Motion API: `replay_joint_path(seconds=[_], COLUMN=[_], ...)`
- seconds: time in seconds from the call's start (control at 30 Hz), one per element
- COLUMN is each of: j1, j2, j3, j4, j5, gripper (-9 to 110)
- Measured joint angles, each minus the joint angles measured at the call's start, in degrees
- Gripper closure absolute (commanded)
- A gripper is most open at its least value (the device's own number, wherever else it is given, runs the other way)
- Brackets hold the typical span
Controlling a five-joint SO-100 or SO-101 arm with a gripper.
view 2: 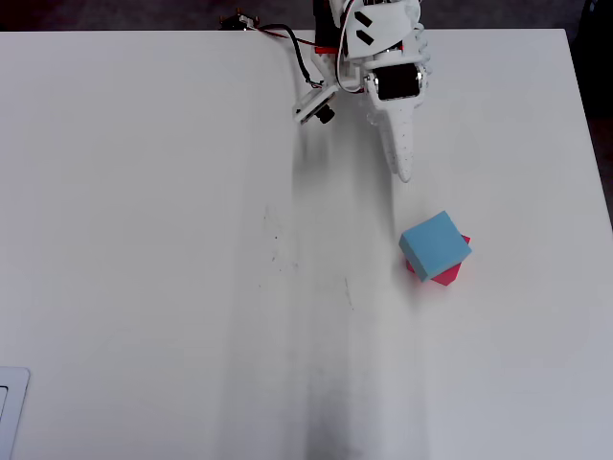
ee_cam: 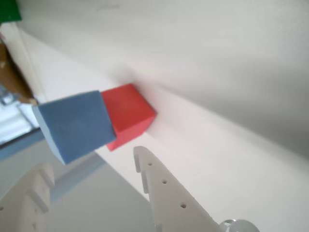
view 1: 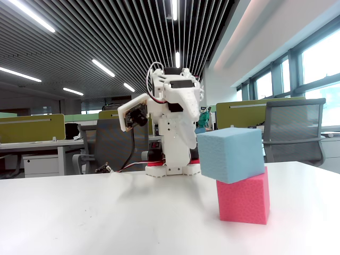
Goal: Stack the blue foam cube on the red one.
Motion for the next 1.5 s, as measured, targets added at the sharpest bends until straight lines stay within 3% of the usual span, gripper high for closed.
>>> replay_joint_path(seconds=[1.5], j1=[0.0], j2=[0.0], j3=[0.0], j4=[0.0], j5=[0.0], gripper=[79])
